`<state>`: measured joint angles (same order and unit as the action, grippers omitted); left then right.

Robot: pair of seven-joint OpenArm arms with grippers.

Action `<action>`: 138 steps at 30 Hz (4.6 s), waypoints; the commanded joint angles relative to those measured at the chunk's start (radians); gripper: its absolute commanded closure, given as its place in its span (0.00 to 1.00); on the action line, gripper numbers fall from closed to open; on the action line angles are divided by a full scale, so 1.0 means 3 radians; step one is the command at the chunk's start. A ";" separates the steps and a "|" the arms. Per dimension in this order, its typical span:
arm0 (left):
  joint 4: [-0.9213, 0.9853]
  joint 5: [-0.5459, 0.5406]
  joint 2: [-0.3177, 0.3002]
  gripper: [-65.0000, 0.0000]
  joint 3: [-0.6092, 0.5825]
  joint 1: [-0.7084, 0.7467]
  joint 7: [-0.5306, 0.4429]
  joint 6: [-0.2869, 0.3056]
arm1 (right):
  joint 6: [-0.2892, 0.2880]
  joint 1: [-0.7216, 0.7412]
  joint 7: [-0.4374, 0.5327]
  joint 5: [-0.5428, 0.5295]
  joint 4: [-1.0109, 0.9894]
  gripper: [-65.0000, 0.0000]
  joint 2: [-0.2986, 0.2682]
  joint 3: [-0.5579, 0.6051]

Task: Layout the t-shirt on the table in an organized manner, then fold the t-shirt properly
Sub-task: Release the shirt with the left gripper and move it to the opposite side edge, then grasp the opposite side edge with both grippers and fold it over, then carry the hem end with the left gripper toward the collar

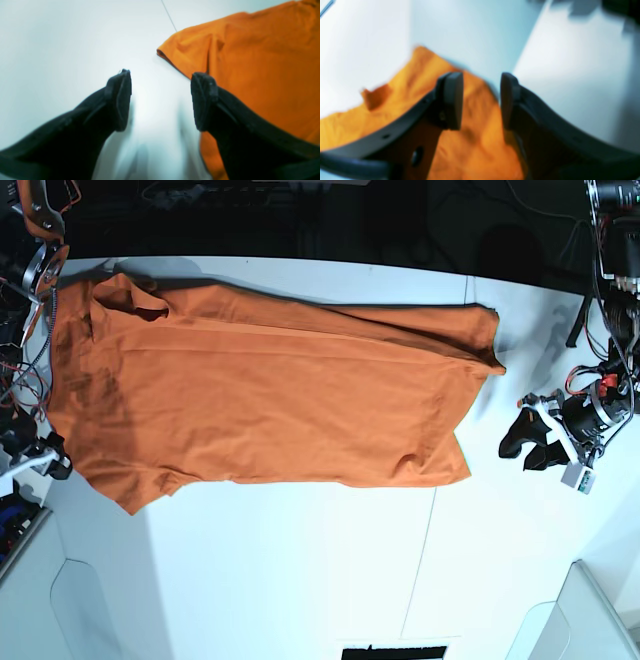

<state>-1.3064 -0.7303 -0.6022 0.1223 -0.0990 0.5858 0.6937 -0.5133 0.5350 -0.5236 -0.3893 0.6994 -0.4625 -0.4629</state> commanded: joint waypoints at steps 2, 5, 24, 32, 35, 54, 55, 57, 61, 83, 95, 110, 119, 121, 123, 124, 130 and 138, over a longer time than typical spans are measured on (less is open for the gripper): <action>0.0281 -0.0014 -0.0006 0.39 -0.0097 -0.0328 -0.0132 -0.0009 | -0.0022 0.0070 0.0079 -0.0033 0.0000 0.62 -0.0071 -0.0001; 0.0773 0.0000 0.0108 0.39 -0.0298 -0.0683 -0.0135 -0.0006 | -0.0023 0.0053 0.0076 -0.0008 -0.0010 0.62 -0.0072 -0.0001; 0.1461 0.0408 0.0567 0.40 -0.0523 -0.1054 -0.0366 -0.0005 | -0.0061 0.0062 0.0079 0.0039 -0.0010 0.62 0.0010 0.0099; 0.1461 0.0507 0.0566 0.57 -0.0523 -0.1054 -0.0366 -0.0004 | -0.0061 0.0061 0.0103 0.0038 -0.0011 0.62 0.0042 0.0462; 0.1461 0.0507 0.0567 0.71 -0.0523 -0.1055 -0.0366 -0.0001 | -0.0061 0.0062 0.0106 0.0038 -0.0010 0.62 0.0041 0.0542; 0.0665 -0.0322 0.0379 1.00 -0.0523 -0.1044 0.0682 0.0015 | -0.0150 -0.0092 -0.0134 -0.0100 0.0646 1.00 -0.0025 0.0543; 0.0619 -0.0374 0.0348 1.00 -0.0523 -0.1044 0.0763 0.0015 | -0.0149 -0.0161 -0.0170 -0.0161 0.0753 1.00 -0.0050 0.0543; 0.0571 -0.0444 0.0282 1.00 -0.0523 -0.1045 0.0913 0.0015 | -0.0150 -0.0324 -0.0256 -0.0276 0.0965 1.00 -0.0114 0.0543; 0.0571 -0.0543 0.0149 1.00 -0.0523 -0.1019 0.1109 0.0015 | -0.0150 -0.0674 -0.0276 -0.0436 0.1311 1.00 -0.0251 0.0543; -0.0107 -0.1633 -0.0242 1.00 -0.0523 -0.0533 0.2116 0.0015 | -0.0249 -0.1826 -0.0664 -0.1338 0.2364 1.00 -0.0453 -0.0217; -0.0669 -0.1647 -0.0292 1.00 -0.0519 -0.0070 0.2174 0.0015 | -0.0257 -0.2354 -0.0912 -0.1719 0.2659 1.00 -0.0439 -0.0509; -0.1343 -0.2015 -0.0107 0.49 -0.0001 0.0023 0.2178 0.0015 | -0.0259 -0.2405 -0.0874 -0.1691 0.2658 1.00 -0.0388 -0.0507; -0.1808 -0.1506 0.0996 0.49 -0.0896 0.0523 0.1953 0.0015 | -0.0259 -0.2403 -0.0879 -0.1694 0.2658 1.00 -0.0387 -0.0507; -0.1759 -0.1096 0.1207 0.49 -0.1114 0.0535 0.1719 0.0015 | -0.0259 -0.2403 -0.0879 -0.1696 0.2659 1.00 -0.0387 -0.0507; -0.1652 -0.0741 0.1342 0.49 -0.1306 0.0524 0.1517 0.0015 | -0.0258 -0.2406 -0.0900 -0.1696 0.2659 1.00 -0.0387 -0.0507; -0.1573 -0.0652 0.1383 0.49 -0.1394 0.0516 0.1472 0.0015 | -0.0258 -0.2405 -0.0927 -0.1696 0.2659 1.00 -0.0387 -0.0507; -0.1217 -0.0380 0.1656 0.49 -0.1801 0.0512 0.1165 0.0015 | -0.0258 -0.2403 -0.0937 -0.1708 0.2659 1.00 -0.0388 -0.0507; -0.1030 0.0224 0.1920 0.49 -0.1957 0.0512 0.0793 0.0015 | -0.0258 -0.2403 -0.0940 -0.1709 0.2659 1.00 -0.0388 -0.0507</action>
<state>-1.6009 -0.6395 -0.0364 -0.4633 0.0666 0.8433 0.6888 -0.5835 -0.1940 -0.8207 -0.8829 1.4803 -0.5537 -0.6048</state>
